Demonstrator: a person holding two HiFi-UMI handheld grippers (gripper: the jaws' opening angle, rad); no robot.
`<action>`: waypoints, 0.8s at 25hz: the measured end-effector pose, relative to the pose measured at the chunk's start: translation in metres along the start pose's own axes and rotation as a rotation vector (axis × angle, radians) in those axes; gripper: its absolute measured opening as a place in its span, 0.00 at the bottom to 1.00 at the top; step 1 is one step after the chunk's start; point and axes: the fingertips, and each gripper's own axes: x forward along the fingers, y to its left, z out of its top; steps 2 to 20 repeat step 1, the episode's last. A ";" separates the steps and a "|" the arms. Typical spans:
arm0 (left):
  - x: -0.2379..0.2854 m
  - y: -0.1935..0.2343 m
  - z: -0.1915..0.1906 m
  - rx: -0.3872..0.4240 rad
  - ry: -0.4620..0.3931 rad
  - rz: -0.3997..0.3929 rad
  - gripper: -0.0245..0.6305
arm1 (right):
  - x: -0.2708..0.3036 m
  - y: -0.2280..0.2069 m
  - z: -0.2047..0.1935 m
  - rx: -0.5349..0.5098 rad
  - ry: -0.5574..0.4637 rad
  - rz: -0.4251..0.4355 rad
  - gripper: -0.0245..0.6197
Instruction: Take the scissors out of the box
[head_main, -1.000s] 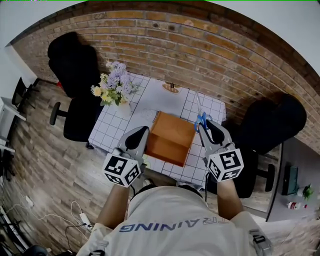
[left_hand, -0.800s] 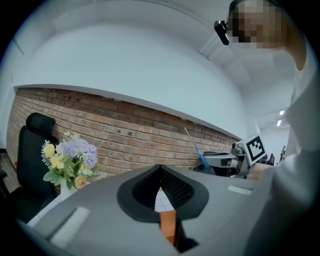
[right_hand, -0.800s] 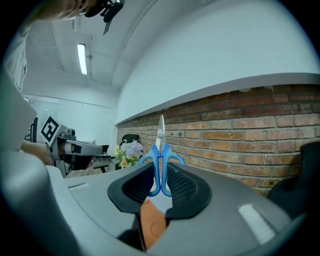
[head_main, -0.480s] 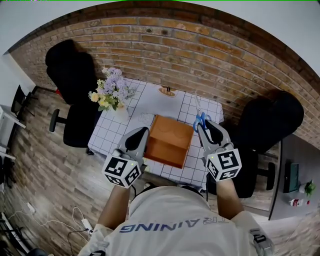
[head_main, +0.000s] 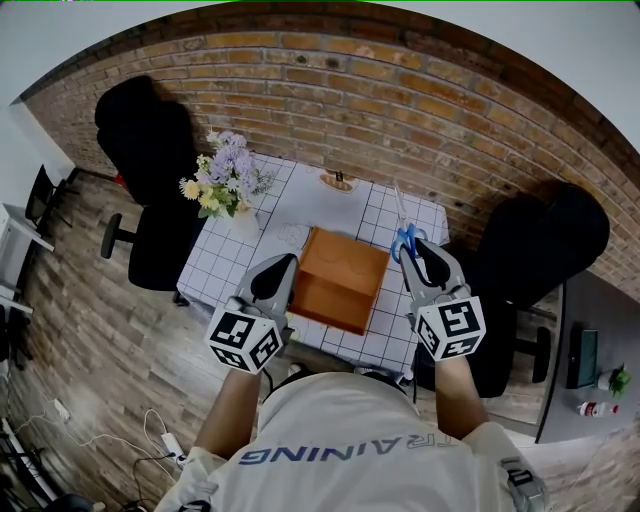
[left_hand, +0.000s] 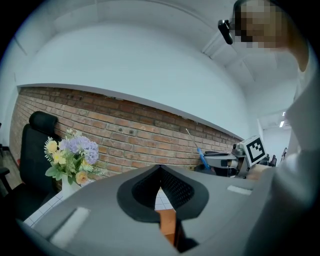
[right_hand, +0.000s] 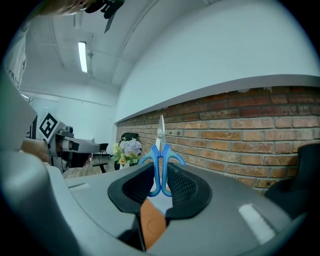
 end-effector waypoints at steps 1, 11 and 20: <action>0.000 -0.001 -0.001 0.000 0.003 0.000 0.04 | 0.000 0.000 0.000 0.004 0.002 0.001 0.20; 0.000 -0.001 -0.001 0.000 0.003 0.000 0.04 | 0.000 0.000 0.000 0.004 0.002 0.001 0.20; 0.000 -0.001 -0.001 0.000 0.003 0.000 0.04 | 0.000 0.000 0.000 0.004 0.002 0.001 0.20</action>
